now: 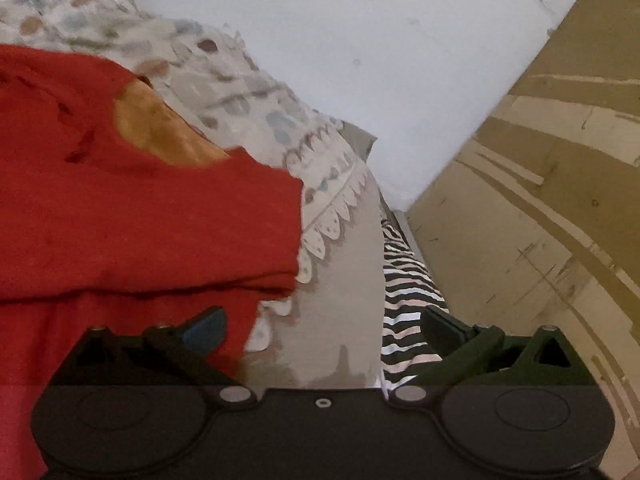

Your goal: Fold small clothes

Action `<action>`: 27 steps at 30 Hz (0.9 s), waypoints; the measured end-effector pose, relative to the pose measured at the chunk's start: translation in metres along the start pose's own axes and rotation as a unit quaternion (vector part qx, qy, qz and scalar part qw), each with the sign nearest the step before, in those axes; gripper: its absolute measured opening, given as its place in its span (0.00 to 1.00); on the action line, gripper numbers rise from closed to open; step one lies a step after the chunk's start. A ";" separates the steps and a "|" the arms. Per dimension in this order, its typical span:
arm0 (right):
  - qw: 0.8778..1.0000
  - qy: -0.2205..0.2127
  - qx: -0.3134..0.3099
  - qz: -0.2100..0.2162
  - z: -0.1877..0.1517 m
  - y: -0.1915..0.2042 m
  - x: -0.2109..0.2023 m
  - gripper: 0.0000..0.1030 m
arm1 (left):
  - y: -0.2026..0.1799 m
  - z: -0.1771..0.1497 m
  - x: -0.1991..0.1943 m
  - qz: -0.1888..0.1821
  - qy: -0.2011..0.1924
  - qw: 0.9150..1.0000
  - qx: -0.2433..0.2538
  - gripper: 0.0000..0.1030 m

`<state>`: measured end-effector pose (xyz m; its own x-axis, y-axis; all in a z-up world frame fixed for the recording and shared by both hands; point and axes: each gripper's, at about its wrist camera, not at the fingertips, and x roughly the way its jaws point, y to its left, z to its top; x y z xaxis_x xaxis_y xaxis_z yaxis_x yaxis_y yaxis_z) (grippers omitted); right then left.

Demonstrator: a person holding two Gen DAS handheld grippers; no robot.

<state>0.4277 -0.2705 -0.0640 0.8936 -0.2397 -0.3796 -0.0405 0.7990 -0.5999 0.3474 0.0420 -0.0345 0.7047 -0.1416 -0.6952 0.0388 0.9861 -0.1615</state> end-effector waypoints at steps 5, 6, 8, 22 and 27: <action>0.999 0.003 0.031 0.010 0.007 0.003 0.030 0.82 | -0.002 0.000 0.002 -0.004 0.004 1.000 0.002 1.00; 0.999 -0.006 0.042 0.018 0.010 0.004 0.031 0.74 | -0.002 0.000 0.001 -0.005 0.004 1.000 0.002 1.00; 0.998 -0.013 0.055 0.026 0.013 0.003 0.033 0.49 | -0.003 0.001 0.000 -0.011 0.002 1.000 0.002 1.00; 0.924 0.019 0.363 0.116 -0.027 -0.076 0.041 0.34 | -0.022 -0.006 0.005 0.010 0.008 0.998 0.062 1.00; 0.921 -0.003 0.358 0.155 -0.011 -0.069 0.039 0.67 | -0.020 -0.007 0.005 0.009 0.007 0.998 0.061 1.00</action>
<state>0.4610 -0.3413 -0.0449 0.8914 0.0621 -0.4490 0.0094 0.9878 0.1553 0.3450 0.0208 -0.0396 0.6956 -0.1240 -0.7076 0.1124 0.9916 -0.0632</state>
